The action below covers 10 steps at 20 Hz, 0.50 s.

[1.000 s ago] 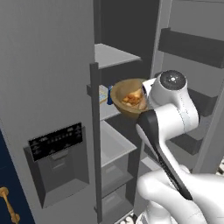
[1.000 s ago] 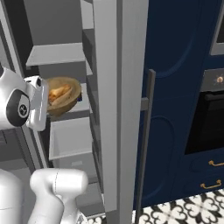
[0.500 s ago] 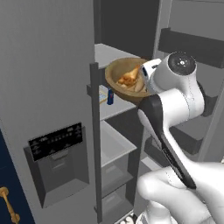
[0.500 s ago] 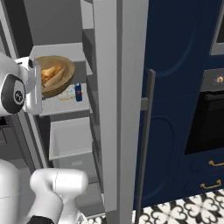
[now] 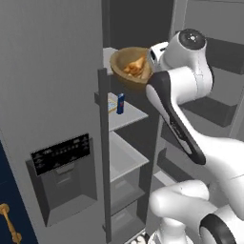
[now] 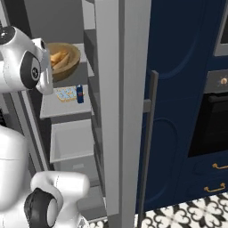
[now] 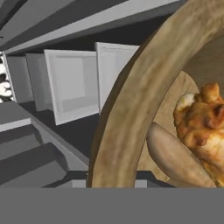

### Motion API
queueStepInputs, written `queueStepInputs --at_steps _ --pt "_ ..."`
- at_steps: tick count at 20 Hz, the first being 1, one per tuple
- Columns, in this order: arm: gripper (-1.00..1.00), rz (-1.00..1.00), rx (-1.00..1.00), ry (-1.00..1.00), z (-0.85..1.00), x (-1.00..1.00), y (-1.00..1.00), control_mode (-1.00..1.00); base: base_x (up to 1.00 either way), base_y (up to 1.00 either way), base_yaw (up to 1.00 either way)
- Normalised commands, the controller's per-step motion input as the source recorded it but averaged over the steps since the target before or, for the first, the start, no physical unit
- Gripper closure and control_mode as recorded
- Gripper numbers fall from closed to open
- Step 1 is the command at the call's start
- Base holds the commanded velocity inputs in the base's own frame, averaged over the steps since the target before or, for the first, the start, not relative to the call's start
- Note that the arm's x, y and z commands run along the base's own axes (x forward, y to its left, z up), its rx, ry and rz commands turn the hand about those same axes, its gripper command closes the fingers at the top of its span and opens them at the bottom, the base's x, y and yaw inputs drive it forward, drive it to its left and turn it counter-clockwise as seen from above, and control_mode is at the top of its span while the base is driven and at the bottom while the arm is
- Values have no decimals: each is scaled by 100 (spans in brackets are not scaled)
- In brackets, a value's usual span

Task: Pick the chicken drumstick and sweet potato from their plates and place them in the bowl. Then put the bowl in the fridge.

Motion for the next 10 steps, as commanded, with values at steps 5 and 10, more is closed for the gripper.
queueStepInputs --at_steps 5,10 --pt "100 2 0 0 29 58 0 -100 0 0 0" --pt "100 5 3 -1 3 77 1 -100 0 0 0"
